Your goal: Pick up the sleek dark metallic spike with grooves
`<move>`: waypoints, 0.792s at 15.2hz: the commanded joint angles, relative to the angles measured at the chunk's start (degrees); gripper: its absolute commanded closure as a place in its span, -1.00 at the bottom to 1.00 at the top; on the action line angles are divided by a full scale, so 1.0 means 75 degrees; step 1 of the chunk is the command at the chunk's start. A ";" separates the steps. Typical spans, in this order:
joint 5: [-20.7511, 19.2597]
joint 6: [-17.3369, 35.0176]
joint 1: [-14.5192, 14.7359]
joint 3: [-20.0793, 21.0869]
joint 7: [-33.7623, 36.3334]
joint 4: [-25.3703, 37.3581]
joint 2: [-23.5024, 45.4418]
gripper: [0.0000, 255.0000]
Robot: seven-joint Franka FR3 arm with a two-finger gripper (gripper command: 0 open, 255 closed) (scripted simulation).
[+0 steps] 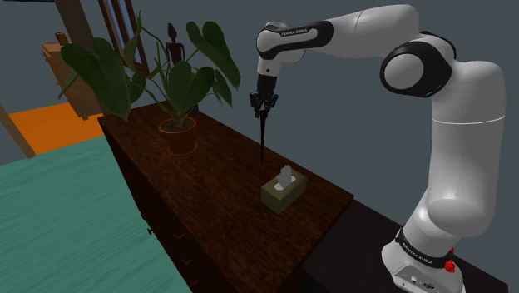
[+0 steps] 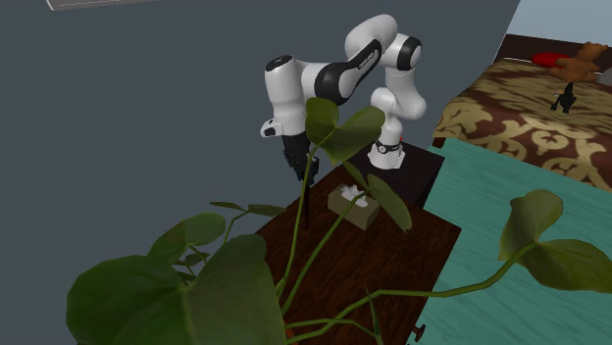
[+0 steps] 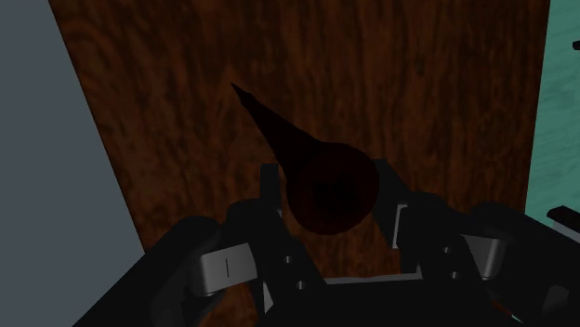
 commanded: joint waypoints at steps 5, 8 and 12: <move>-0.0014 -0.0418 -0.0023 -0.0005 0.0079 0.0441 0.0026 1.00; -0.0022 -0.0729 -0.0039 -0.0006 0.0142 0.0783 0.0051 1.00; -0.0024 -0.1164 -0.0064 -0.0006 0.0228 0.1294 0.0119 1.00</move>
